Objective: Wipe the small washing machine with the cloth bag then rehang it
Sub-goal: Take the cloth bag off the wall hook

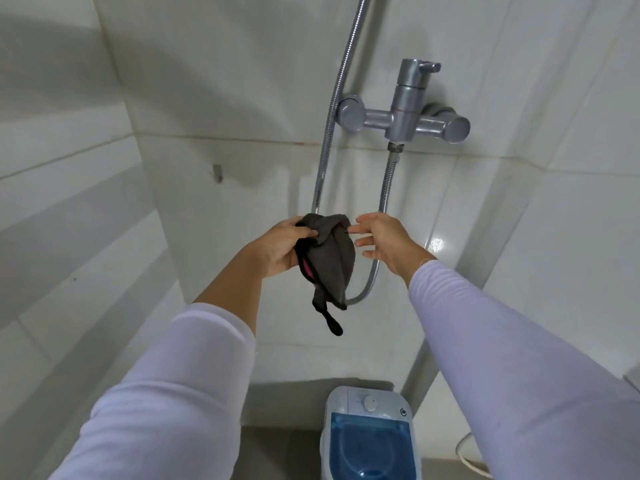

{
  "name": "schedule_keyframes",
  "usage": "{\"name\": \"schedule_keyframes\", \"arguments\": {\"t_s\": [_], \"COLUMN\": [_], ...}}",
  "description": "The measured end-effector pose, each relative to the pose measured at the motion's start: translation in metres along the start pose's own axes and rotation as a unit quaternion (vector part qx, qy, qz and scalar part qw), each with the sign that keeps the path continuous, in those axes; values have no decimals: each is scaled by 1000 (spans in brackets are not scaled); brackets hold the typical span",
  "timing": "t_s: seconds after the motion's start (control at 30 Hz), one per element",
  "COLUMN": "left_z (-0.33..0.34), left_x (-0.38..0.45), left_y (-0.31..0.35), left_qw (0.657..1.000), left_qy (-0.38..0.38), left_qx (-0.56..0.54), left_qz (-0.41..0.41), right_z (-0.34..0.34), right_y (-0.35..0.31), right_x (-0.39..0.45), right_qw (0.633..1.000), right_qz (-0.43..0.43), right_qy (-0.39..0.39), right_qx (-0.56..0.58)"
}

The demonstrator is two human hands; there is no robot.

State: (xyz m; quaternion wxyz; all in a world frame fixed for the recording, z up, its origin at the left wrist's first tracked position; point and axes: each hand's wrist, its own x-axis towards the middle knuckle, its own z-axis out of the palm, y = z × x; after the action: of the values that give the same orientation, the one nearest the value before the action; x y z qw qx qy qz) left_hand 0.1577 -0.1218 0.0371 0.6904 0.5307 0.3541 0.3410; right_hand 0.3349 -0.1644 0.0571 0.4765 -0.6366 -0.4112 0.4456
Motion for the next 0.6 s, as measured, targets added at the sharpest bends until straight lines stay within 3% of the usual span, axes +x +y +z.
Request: {"name": "schedule_keyframes", "arguments": {"t_s": [0.13,0.23,0.43,0.6], "left_z": [44,69,107,139], "left_x": [8,15,33,47], "left_y": [-16,-29,-66,-108], "left_qw": [995,989,968,946], "left_qy": [-69,-87,-67,-139], "left_qx": [-77,-110,17,104], "left_qz": [-14,-43,-240,-273], "right_z": [-52,-82,-127,-162], "right_y": [39,64,105,147], "right_x": [-20,-29,-32,-33], "right_qw": [994,990,988,985], "right_qz": [94,117,148,147], "right_qy": [-51,-82,16,85], "right_qx": [10,6,51,10]}}
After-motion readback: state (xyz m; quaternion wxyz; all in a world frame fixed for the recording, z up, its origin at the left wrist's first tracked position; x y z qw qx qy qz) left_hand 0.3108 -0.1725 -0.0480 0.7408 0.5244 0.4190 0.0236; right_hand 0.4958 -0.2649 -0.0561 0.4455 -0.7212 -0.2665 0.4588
